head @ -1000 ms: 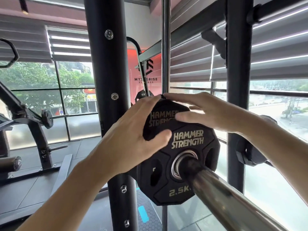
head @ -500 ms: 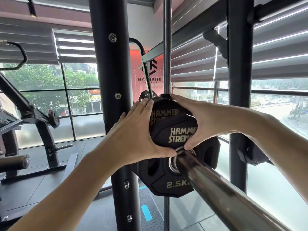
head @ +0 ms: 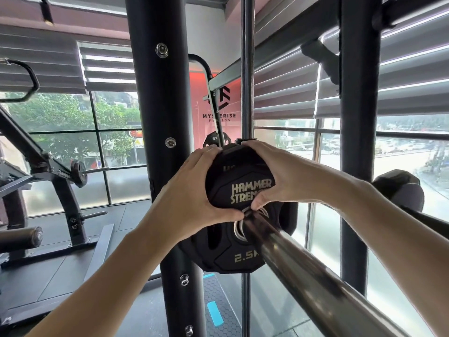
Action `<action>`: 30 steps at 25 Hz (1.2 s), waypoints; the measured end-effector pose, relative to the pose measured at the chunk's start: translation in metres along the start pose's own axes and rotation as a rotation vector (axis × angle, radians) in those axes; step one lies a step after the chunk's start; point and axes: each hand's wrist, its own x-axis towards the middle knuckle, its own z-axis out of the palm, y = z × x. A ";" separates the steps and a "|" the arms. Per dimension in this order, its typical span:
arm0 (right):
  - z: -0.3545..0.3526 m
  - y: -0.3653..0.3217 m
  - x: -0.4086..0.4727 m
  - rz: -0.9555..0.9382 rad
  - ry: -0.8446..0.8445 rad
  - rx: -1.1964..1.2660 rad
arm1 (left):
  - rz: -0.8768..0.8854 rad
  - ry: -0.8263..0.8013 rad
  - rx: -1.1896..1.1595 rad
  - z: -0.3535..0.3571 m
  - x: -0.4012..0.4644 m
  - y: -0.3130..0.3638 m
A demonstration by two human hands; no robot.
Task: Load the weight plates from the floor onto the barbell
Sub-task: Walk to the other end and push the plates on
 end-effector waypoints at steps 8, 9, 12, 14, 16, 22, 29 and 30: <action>0.002 0.000 -0.003 0.007 0.053 0.040 | 0.022 0.067 -0.104 0.006 0.001 -0.006; 0.002 -0.001 -0.004 0.008 0.055 0.042 | 0.017 0.084 -0.096 0.007 0.000 -0.006; 0.002 -0.003 -0.005 0.002 0.070 0.043 | 0.005 0.116 -0.089 0.008 -0.001 -0.005; 0.002 -0.002 -0.004 -0.004 0.078 0.046 | -0.001 0.120 -0.100 0.007 -0.001 -0.006; 0.003 0.002 -0.003 0.001 0.084 0.048 | -0.002 0.112 -0.123 0.007 0.000 -0.009; 0.004 0.007 -0.003 0.003 0.076 0.072 | 0.014 0.085 -0.146 0.007 0.002 -0.010; 0.003 -0.004 -0.006 0.033 0.061 0.029 | 0.041 0.104 -0.113 0.006 0.001 -0.009; 0.002 -0.008 -0.007 0.046 0.044 0.012 | 0.051 0.102 -0.108 0.006 0.001 -0.008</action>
